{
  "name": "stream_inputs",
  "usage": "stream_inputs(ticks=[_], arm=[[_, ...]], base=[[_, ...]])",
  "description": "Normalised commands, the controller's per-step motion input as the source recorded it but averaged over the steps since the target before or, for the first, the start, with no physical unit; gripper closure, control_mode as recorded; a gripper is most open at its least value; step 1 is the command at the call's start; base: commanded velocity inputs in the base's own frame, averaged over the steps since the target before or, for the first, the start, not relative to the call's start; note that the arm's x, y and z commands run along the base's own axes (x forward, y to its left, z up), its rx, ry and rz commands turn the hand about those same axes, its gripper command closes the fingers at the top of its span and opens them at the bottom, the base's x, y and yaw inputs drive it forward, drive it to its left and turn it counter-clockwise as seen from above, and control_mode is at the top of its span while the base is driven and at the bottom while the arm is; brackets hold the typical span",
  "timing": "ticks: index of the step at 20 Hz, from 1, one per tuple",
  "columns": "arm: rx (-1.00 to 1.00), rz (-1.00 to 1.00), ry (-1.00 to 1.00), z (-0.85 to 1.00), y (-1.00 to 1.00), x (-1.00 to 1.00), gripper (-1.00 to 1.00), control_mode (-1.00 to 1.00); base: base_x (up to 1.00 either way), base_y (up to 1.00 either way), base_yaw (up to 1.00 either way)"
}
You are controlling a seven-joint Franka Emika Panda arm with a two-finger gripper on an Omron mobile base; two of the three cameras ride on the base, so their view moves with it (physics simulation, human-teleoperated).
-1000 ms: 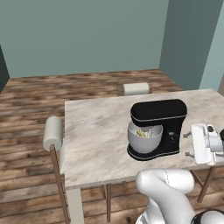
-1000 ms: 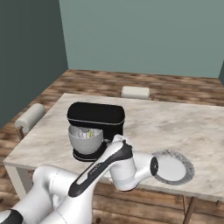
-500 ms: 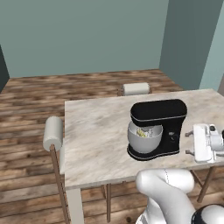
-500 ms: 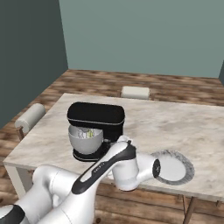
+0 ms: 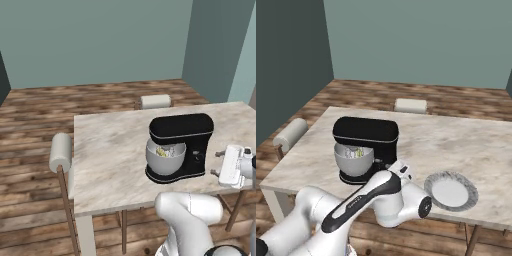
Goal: Add butter and sugar cubes to the stand mixer bowl and then turn on the stand mixer to begin making frosting.
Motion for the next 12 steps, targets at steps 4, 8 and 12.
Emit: stream_inputs(ticks=[4, 8, 12], arm=[[0.00, -0.22, -0.01, 0.00, 0.26, 0.00, -1.00, -1.00], [0.00, -0.12, 0.00, 0.00, 0.11, 0.00, -1.00, -1.00], [0.00, -0.04, 0.00, 0.00, 0.00, 0.00, -1.00, -1.00]], base=[[0.00, 0.00, 0.00], [0.00, 0.00, 0.00], [0.00, 0.00, 0.00]])
